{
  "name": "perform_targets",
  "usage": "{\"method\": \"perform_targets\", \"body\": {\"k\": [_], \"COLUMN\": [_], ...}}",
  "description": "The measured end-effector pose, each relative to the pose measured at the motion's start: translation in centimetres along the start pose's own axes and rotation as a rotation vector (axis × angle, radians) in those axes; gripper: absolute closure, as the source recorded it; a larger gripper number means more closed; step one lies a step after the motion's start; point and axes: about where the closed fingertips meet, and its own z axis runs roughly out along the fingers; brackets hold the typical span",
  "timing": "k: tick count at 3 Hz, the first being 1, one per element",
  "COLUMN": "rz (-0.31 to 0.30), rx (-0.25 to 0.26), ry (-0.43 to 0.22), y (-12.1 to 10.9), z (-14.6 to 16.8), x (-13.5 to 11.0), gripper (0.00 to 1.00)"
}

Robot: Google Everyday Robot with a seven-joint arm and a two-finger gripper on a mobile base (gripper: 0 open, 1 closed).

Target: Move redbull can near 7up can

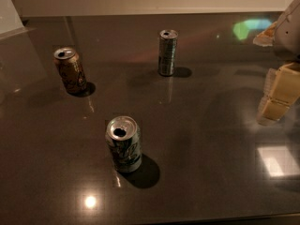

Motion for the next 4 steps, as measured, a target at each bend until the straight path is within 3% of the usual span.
{"method": "perform_targets", "body": {"k": [1, 2, 4], "rz": [0.002, 0.029, 0.117], "rx": [0.006, 0.037, 0.062], "ry": [-0.004, -0.048, -0.212], "y": [-0.1, -1.7, -7.8], "z": [-0.1, 0.1, 3.0], "x": [-0.1, -1.3, -5.2], "gripper": [0.0, 0.0, 0.0]}}
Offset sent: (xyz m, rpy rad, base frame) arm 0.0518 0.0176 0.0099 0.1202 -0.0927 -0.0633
